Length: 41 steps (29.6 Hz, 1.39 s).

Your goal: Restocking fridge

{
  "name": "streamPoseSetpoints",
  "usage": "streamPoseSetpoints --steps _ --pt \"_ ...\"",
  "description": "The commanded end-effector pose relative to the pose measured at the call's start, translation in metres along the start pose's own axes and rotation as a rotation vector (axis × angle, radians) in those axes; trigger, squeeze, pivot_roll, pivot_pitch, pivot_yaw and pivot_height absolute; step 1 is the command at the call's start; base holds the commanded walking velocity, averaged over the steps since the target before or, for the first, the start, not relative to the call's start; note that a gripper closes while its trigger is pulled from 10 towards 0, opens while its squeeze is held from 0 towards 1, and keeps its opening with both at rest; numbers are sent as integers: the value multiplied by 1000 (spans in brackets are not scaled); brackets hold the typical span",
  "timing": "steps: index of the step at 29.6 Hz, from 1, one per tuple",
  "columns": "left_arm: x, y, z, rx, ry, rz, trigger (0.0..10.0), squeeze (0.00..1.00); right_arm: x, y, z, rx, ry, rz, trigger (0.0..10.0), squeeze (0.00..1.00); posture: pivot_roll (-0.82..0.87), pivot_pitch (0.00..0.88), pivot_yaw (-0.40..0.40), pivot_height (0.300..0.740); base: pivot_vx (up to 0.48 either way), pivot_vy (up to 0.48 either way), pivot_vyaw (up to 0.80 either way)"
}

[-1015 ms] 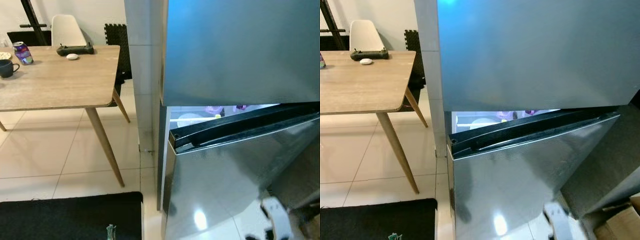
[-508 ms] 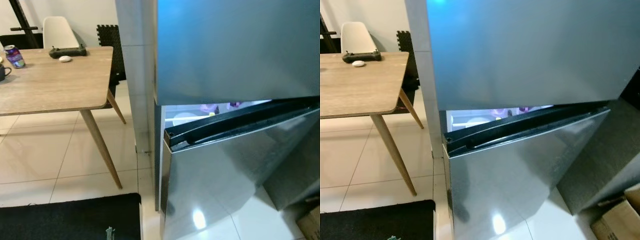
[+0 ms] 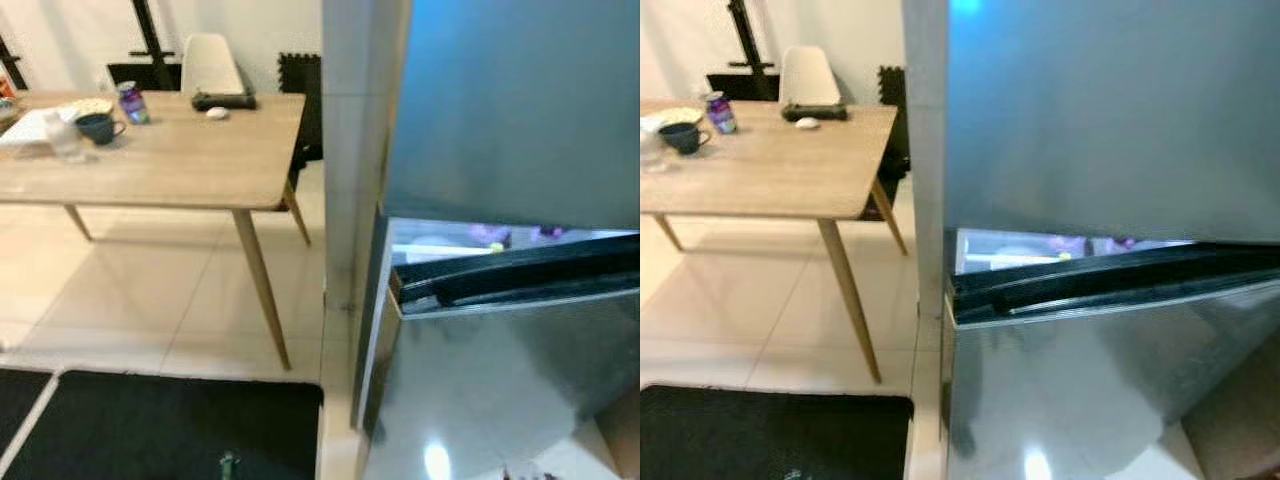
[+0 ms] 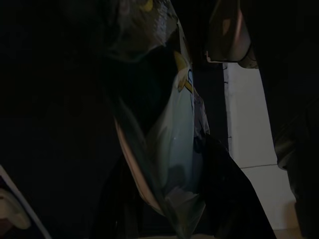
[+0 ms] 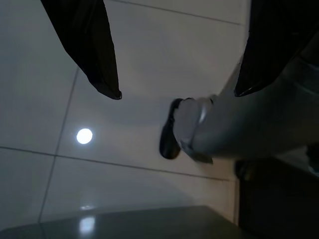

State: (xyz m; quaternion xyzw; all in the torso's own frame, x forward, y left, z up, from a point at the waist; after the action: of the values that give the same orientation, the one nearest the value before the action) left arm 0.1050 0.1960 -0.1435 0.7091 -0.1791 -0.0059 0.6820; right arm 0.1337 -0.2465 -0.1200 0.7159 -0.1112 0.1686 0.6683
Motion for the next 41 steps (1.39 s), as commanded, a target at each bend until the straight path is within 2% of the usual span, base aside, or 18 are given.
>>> streamPoseSetpoints --steps 1,9,22,36,41 --pt "48 2 -7 22 0 153 10000 0 -7 1 0 -3 -14 -21 10000 0 -92 0 -17 740 0 0 0" --pt "49 2 -7 23 1 151 10000 0 -8 0 -2 7 -13 -22 10000 0 -92 0 -15 740 0 0 0" --pt "51 2 -7 22 -3 156 10000 0 5 -4 -9 25 2 -1 10000 0 -92 0 -15 740 0 275 0" --pt "50 2 -6 17 -4 157 10000 0 2 -3 -9 29 7 -10 10000 0 -92 0 -15 740 0 274 0" --pt "51 2 -5 13 -9 160 10000 0 6 -4 -11 33 10 -6 10000 0 -92 0 -16 740 0 0 0"
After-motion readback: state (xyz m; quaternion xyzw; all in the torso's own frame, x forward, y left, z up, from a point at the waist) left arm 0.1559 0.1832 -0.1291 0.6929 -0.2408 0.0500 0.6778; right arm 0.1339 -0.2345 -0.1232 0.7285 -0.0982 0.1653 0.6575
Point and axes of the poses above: a point about 5 cm out from each wrist's last joint towards the gripper, its own y axis pointing back from the gripper into the wrist, its own x axis along the axis of the wrist's last joint, z = x × y, the point moved 3 cm from there along -y, pointing out of the wrist towards the gripper, and after that the axes turned 1 degree about -y, right-handed, at the moved point
